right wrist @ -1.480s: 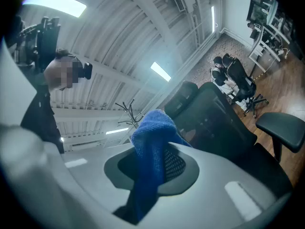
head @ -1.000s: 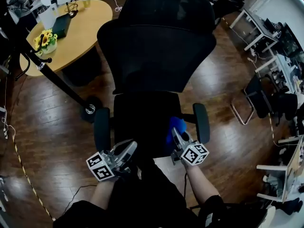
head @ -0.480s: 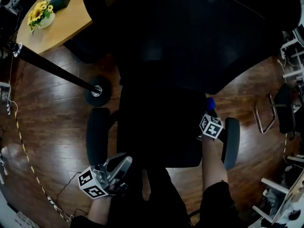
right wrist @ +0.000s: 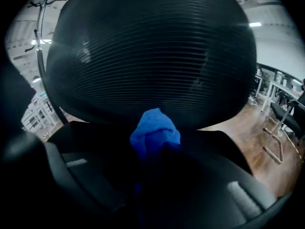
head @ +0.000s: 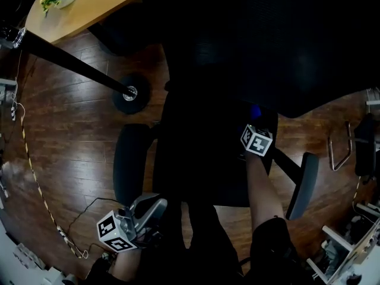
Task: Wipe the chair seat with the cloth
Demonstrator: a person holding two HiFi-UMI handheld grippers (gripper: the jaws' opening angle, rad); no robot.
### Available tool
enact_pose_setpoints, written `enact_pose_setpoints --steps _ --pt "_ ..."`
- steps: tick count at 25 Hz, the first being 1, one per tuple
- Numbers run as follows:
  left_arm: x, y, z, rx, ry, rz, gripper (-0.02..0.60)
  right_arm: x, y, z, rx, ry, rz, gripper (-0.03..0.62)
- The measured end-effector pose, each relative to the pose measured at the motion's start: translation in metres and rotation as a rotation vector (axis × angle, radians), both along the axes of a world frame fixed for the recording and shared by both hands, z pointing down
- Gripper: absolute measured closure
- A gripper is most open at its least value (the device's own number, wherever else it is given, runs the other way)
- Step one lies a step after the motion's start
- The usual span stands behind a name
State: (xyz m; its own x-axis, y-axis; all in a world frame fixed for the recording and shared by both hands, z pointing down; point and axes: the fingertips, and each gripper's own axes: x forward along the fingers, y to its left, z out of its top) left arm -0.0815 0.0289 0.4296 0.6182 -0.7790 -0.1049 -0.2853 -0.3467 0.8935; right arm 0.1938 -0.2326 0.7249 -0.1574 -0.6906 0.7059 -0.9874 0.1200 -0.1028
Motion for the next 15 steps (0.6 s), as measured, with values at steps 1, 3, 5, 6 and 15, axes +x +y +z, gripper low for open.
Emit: enact_pose_setpoints --steps 1,3,5,6,15 --pt "-0.003 0.000 0.000 0.000 0.001 -0.006 0.589 -0.024 0.001 0.004 -0.004 -0.012 -0.033 0.533" --pt "-0.009 0.000 0.001 0.001 0.003 -0.016 0.589 -0.074 0.004 0.008 -0.007 -0.037 -0.103 0.533" --pt "-0.015 0.001 0.002 0.001 0.006 -0.026 0.589 -0.123 0.009 0.008 0.001 -0.078 -0.175 0.533" --pt "-0.017 0.002 0.003 0.000 0.007 -0.031 0.589 -0.146 0.012 0.007 0.008 -0.098 -0.206 0.533" --pt "-0.035 0.005 0.011 -0.008 0.017 -0.055 0.589 -0.291 0.046 -0.025 0.044 -0.341 -0.464 0.533"
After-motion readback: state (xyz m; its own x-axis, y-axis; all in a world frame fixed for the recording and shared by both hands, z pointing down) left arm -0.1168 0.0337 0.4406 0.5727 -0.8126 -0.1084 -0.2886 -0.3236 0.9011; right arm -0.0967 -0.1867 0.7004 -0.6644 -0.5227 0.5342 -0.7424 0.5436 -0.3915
